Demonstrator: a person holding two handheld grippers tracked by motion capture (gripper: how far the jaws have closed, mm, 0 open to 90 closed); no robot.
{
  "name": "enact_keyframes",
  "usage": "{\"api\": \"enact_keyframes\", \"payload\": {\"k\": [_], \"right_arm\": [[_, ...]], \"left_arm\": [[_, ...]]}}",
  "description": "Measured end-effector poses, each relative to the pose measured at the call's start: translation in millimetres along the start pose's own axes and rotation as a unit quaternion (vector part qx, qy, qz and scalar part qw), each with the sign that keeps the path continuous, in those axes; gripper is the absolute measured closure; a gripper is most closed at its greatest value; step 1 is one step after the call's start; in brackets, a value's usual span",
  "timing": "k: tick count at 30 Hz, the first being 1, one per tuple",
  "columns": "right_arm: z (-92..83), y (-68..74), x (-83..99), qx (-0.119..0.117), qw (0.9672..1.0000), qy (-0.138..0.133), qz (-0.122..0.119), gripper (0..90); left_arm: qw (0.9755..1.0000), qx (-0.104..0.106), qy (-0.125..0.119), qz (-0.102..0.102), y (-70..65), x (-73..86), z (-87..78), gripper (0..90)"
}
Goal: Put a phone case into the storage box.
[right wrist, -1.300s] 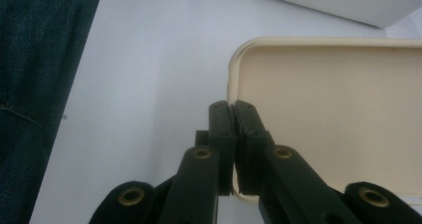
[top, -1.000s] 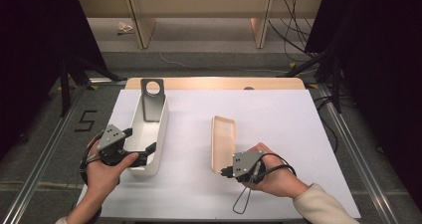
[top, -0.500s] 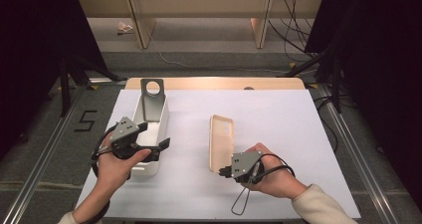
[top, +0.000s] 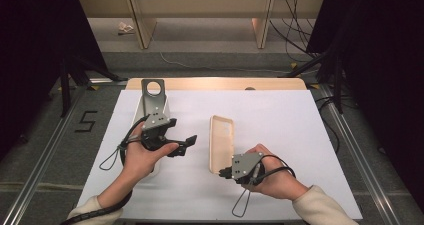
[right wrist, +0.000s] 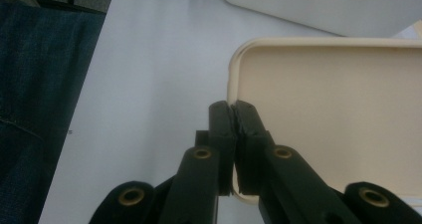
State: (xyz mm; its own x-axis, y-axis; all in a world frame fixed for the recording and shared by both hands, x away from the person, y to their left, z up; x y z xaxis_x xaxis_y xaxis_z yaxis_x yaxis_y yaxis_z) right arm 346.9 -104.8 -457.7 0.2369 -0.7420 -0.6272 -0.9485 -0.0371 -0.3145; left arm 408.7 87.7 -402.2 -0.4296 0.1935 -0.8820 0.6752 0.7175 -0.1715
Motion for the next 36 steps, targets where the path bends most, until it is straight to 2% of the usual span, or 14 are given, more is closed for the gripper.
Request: {"api": "enact_keyframes", "payload": {"k": [8, 14, 19, 21, 24, 31, 36], "right_arm": [[0.8, 0.2, -0.3, -0.001, 1.0, 0.0, 0.0, 88.4], [0.8, 0.0, -0.6, 0.0, 1.0, -0.001, -0.001, 88.5], [0.9, -0.5, -1.1, 0.001, 1.0, -0.001, -0.004, 88.4], [1.0, -0.1, -0.9, 0.0, 1.0, 0.0, -0.004, 88.4], [1.4, -0.2, -1.2, 0.001, 1.0, -0.001, -0.004, 88.5], [1.5, 0.5, -1.6, -0.001, 1.0, 0.001, -0.008, 88.4], [2.0, 0.8, -1.6, -0.001, 1.0, 0.002, -0.01, 88.5]], "left_arm": [[0.9997, 0.013, 0.019, 0.0, -12.0, -8.2, 23.3, 15.0], [0.9991, 0.014, 0.04, 0.0, -16.3, -11.9, 39.2, 18.4], [0.9982, 0.016, 0.053, -0.023, -16.5, -14.1, 50.7, 22.3], [0.9978, 0.016, 0.058, -0.029, -16.1, -14.2, 54.5, 27.6], [0.9972, 0.014, 0.065, -0.034, -15.0, -14.4, 59.5, 31.0], [0.9945, 0.013, 0.081, -0.066, -10.2, -16.4, 66.8, 40.8], [0.9924, 0.013, 0.087, -0.086, -8.0, -17.7, 69.4, 51.3]]}}
Point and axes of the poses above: each handheld gripper's, and its own axes: z roughly forward along the jaws, x roughly out of its underside, y roughly to its left, the point moved 6 cm from there along z, roughly forward along the jaws, and after that the axes turned 3 degrees about -z, right-handed, at the moved point
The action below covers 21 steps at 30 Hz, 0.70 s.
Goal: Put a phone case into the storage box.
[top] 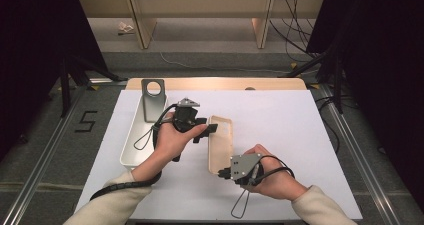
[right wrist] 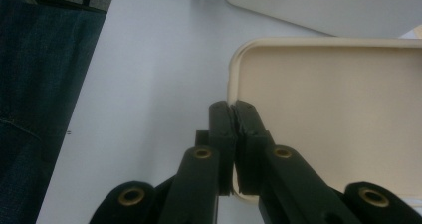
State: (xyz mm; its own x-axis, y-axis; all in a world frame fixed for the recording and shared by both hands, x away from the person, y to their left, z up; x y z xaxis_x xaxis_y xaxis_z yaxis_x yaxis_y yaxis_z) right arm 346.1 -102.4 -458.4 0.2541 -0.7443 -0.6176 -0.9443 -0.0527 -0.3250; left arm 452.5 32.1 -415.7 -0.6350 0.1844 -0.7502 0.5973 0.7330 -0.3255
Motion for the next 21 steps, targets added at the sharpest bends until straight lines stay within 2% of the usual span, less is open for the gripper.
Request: {"api": "enact_keyframes", "payload": {"k": [10, 16, 19, 21], "right_arm": [[2.0, 1.1, 0.2, -0.002, 1.0, 0.003, -0.006, 88.4], [5.1, 3.1, 1.4, -0.008, 0.9999, 0.011, -0.007, 88.5], [7.3, 3.1, 2.4, -0.007, 0.9998, 0.014, -0.01, 88.7], [8.4, 3.2, 3.4, -0.005, 0.9997, 0.02, -0.012, 88.6]], "left_arm": [[0.9997, 0.002, 0.009, -0.023, 3.3, -0.7, 0.6, 65.4], [0.9987, 0.02, -0.008, -0.046, -0.7, -1.1, -3.4, 71.4], [0.9974, 0.033, -0.013, -0.063, -3.1, -2.0, -6.6, 75.4], [0.9969, 0.039, -0.016, -0.066, -4.9, -2.8, -8.7, 77.8]]}}
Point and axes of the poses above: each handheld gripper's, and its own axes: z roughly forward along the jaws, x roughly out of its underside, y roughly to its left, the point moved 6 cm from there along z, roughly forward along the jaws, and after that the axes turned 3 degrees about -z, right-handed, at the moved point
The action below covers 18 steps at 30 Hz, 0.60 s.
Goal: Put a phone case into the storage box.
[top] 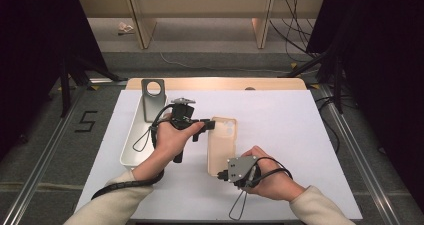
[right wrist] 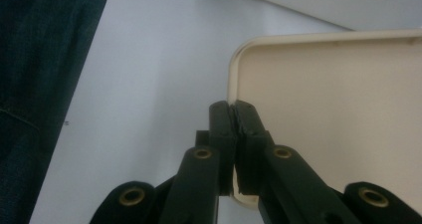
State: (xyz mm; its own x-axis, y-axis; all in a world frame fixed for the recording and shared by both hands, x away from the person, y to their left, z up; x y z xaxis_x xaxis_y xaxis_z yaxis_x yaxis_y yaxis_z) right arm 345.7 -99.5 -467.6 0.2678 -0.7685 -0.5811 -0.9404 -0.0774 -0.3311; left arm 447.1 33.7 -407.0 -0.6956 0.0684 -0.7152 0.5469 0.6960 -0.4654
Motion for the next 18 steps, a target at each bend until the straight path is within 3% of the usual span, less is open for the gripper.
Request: {"api": "enact_keyframes", "payload": {"k": [5, 11, 18], "right_arm": [[1.6, -0.6, 0.8, 0.002, 1.0, 0.006, -0.001, 88.6], [1.4, -2.8, 2.0, 0.012, 0.9999, 0.011, -0.003, 88.1], [0.5, -5.9, 3.2, 0.024, 0.9997, 0.0, 0.01, 83.2]], "left_arm": [[0.9997, 0.021, -0.01, -0.008, -7.5, -2.4, -4.3, 81.6], [0.9994, 0.03, -0.019, -0.007, -12.8, -4.5, -7.0, 82.8], [0.9989, 0.029, -0.032, 0.018, -13.4, -8.1, -11.7, 83.5]]}}
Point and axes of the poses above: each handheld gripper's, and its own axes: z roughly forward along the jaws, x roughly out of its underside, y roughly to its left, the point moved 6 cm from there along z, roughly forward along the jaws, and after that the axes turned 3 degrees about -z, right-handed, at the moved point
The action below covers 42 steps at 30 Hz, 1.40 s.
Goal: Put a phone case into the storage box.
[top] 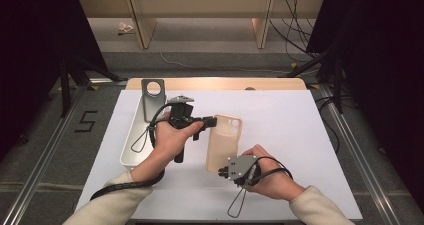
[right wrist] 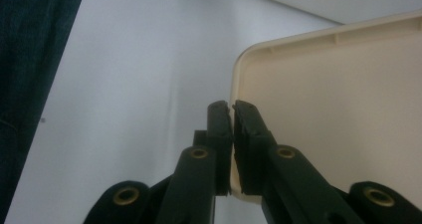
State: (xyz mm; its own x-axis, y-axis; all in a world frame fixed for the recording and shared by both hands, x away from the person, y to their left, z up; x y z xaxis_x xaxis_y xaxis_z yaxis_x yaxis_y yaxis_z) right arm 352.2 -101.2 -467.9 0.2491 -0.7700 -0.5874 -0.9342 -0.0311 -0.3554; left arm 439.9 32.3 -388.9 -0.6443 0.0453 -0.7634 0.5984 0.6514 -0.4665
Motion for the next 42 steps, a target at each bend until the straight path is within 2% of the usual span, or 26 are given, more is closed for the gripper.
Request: {"api": "enact_keyframes", "payload": {"k": [5, 7, 10, 12, 16, 23, 26, 30, 33, 40, 42], "right_arm": [[-3.6, -3.7, -3.1, 0.014, 0.9992, -0.022, 0.03, 71.0], [-6.0, -5.6, -4.5, 0.02, 0.9981, -0.036, 0.047, 65.8], [-9.1, -7.8, -4.1, 0.028, 0.9954, -0.053, 0.074, 57.8], [-11.0, -9.3, -2.6, 0.035, 0.9934, -0.062, 0.09, 52.4], [-15.5, -12.2, -0.9, 0.039, 0.9873, -0.084, 0.129, 44.0], [-21.2, -15.6, 5.4, 0.047, 0.979, -0.101, 0.17, 30.5], [-23.6, -17.3, 7.6, 0.055, 0.9754, -0.109, 0.183, 27.8], [-27.6, -20.8, 10.8, 0.076, 0.9688, -0.123, 0.201, 25.5], [-30.0, -22.3, 13.4, 0.08, 0.9639, -0.131, 0.218, 24.5], [-31.7, -23.9, 18.3, 0.086, 0.958, -0.136, 0.237, 22.3], [-33.6, -24.7, 19.0, 0.087, 0.9554, -0.141, 0.244, 21.6]], "left_arm": [[0.9998, -0.004, -0.011, 0.016, 3.2, -1.9, -4.0, 83.4], [0.9993, -0.01, -0.017, 0.031, 3.7, -2.7, -6.4, 83.4], [0.9987, -0.013, -0.025, 0.043, 4.2, -3.2, -9.7, 83.4], [0.9984, -0.015, -0.027, 0.047, 5.1, -3.3, -11.2, 83.4], [0.9973, -0.019, -0.035, 0.061, 7.5, -4.4, -14.4, 83.3], [0.9963, -0.02, -0.045, 0.07, 11.8, -5.4, -21.0, 83.3], [0.9958, -0.02, -0.052, 0.073, 14.0, -5.9, -25.0, 83.2], [0.9949, -0.016, -0.059, 0.08, 18.9, -5.5, -30.7, 83.2], [0.9944, -0.02, -0.063, 0.082, 23.8, -4.8, -35.5, 83.2], [0.9933, -0.027, -0.08, 0.08, 34.8, -3.3, -47.9, 83.2], [0.993, -0.03, -0.083, 0.079, 37.6, -2.1, -50.9, 83.2]]}}
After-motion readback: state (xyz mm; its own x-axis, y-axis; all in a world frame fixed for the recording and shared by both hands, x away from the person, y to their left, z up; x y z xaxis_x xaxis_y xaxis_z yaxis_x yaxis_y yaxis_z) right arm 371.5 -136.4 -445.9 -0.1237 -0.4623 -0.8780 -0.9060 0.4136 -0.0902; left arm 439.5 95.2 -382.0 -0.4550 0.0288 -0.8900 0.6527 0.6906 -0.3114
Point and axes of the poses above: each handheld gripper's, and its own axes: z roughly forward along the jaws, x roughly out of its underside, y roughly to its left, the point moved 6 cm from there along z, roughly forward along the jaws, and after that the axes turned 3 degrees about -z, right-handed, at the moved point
